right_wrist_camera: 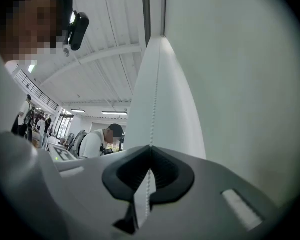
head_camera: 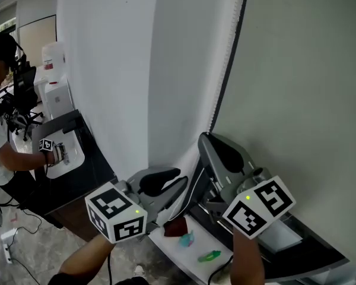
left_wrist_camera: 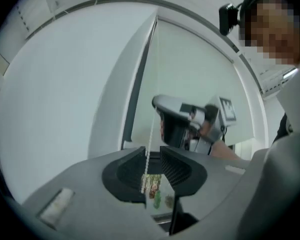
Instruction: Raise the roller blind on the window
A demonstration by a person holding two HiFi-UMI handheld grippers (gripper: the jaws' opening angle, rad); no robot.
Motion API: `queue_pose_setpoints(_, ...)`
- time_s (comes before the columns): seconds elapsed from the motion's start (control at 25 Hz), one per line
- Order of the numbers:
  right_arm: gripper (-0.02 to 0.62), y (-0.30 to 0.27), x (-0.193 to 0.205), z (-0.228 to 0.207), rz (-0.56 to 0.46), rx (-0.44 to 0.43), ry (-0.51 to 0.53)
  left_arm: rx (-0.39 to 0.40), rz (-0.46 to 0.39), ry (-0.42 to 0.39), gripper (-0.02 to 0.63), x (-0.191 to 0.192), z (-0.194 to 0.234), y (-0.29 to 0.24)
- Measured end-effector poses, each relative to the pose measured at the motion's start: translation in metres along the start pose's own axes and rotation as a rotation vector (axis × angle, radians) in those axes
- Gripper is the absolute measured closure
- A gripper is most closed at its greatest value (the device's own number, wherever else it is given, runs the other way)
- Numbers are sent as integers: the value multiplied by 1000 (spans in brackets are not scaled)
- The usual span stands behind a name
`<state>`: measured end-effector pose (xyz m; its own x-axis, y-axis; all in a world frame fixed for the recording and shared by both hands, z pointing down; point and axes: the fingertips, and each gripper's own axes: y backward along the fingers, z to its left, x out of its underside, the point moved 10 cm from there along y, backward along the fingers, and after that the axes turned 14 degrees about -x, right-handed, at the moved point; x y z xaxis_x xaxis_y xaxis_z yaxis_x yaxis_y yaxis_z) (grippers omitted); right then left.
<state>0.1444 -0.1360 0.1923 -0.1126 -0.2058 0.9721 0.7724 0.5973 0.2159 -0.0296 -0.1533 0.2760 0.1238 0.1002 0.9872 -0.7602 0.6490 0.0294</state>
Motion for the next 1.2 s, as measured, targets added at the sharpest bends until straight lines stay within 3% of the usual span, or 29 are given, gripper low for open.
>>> queue_pose_setpoints(0.28,588,7,37,8,74,11,-10,9,-95,-6,506,-62,-2,0)
queue_pose_setpoints(0.72,588,26,149,21,259,25,-169,-32,-21,-115,486,-49,-7,-32)
queue_pose_setpoints(0.88,588,32,158,25,263,35,-190,-34,-23,-132,494,-47,-8,-38)
queue_pose_setpoints(1.04,588,37,157,26,277,45,-182,-39,-17,-164,588,-45,-15,-43)
queue_pose_setpoints(1.2,588,38,155,25,297,48,-193,-19,8,-126,595,-45,-16,-47)
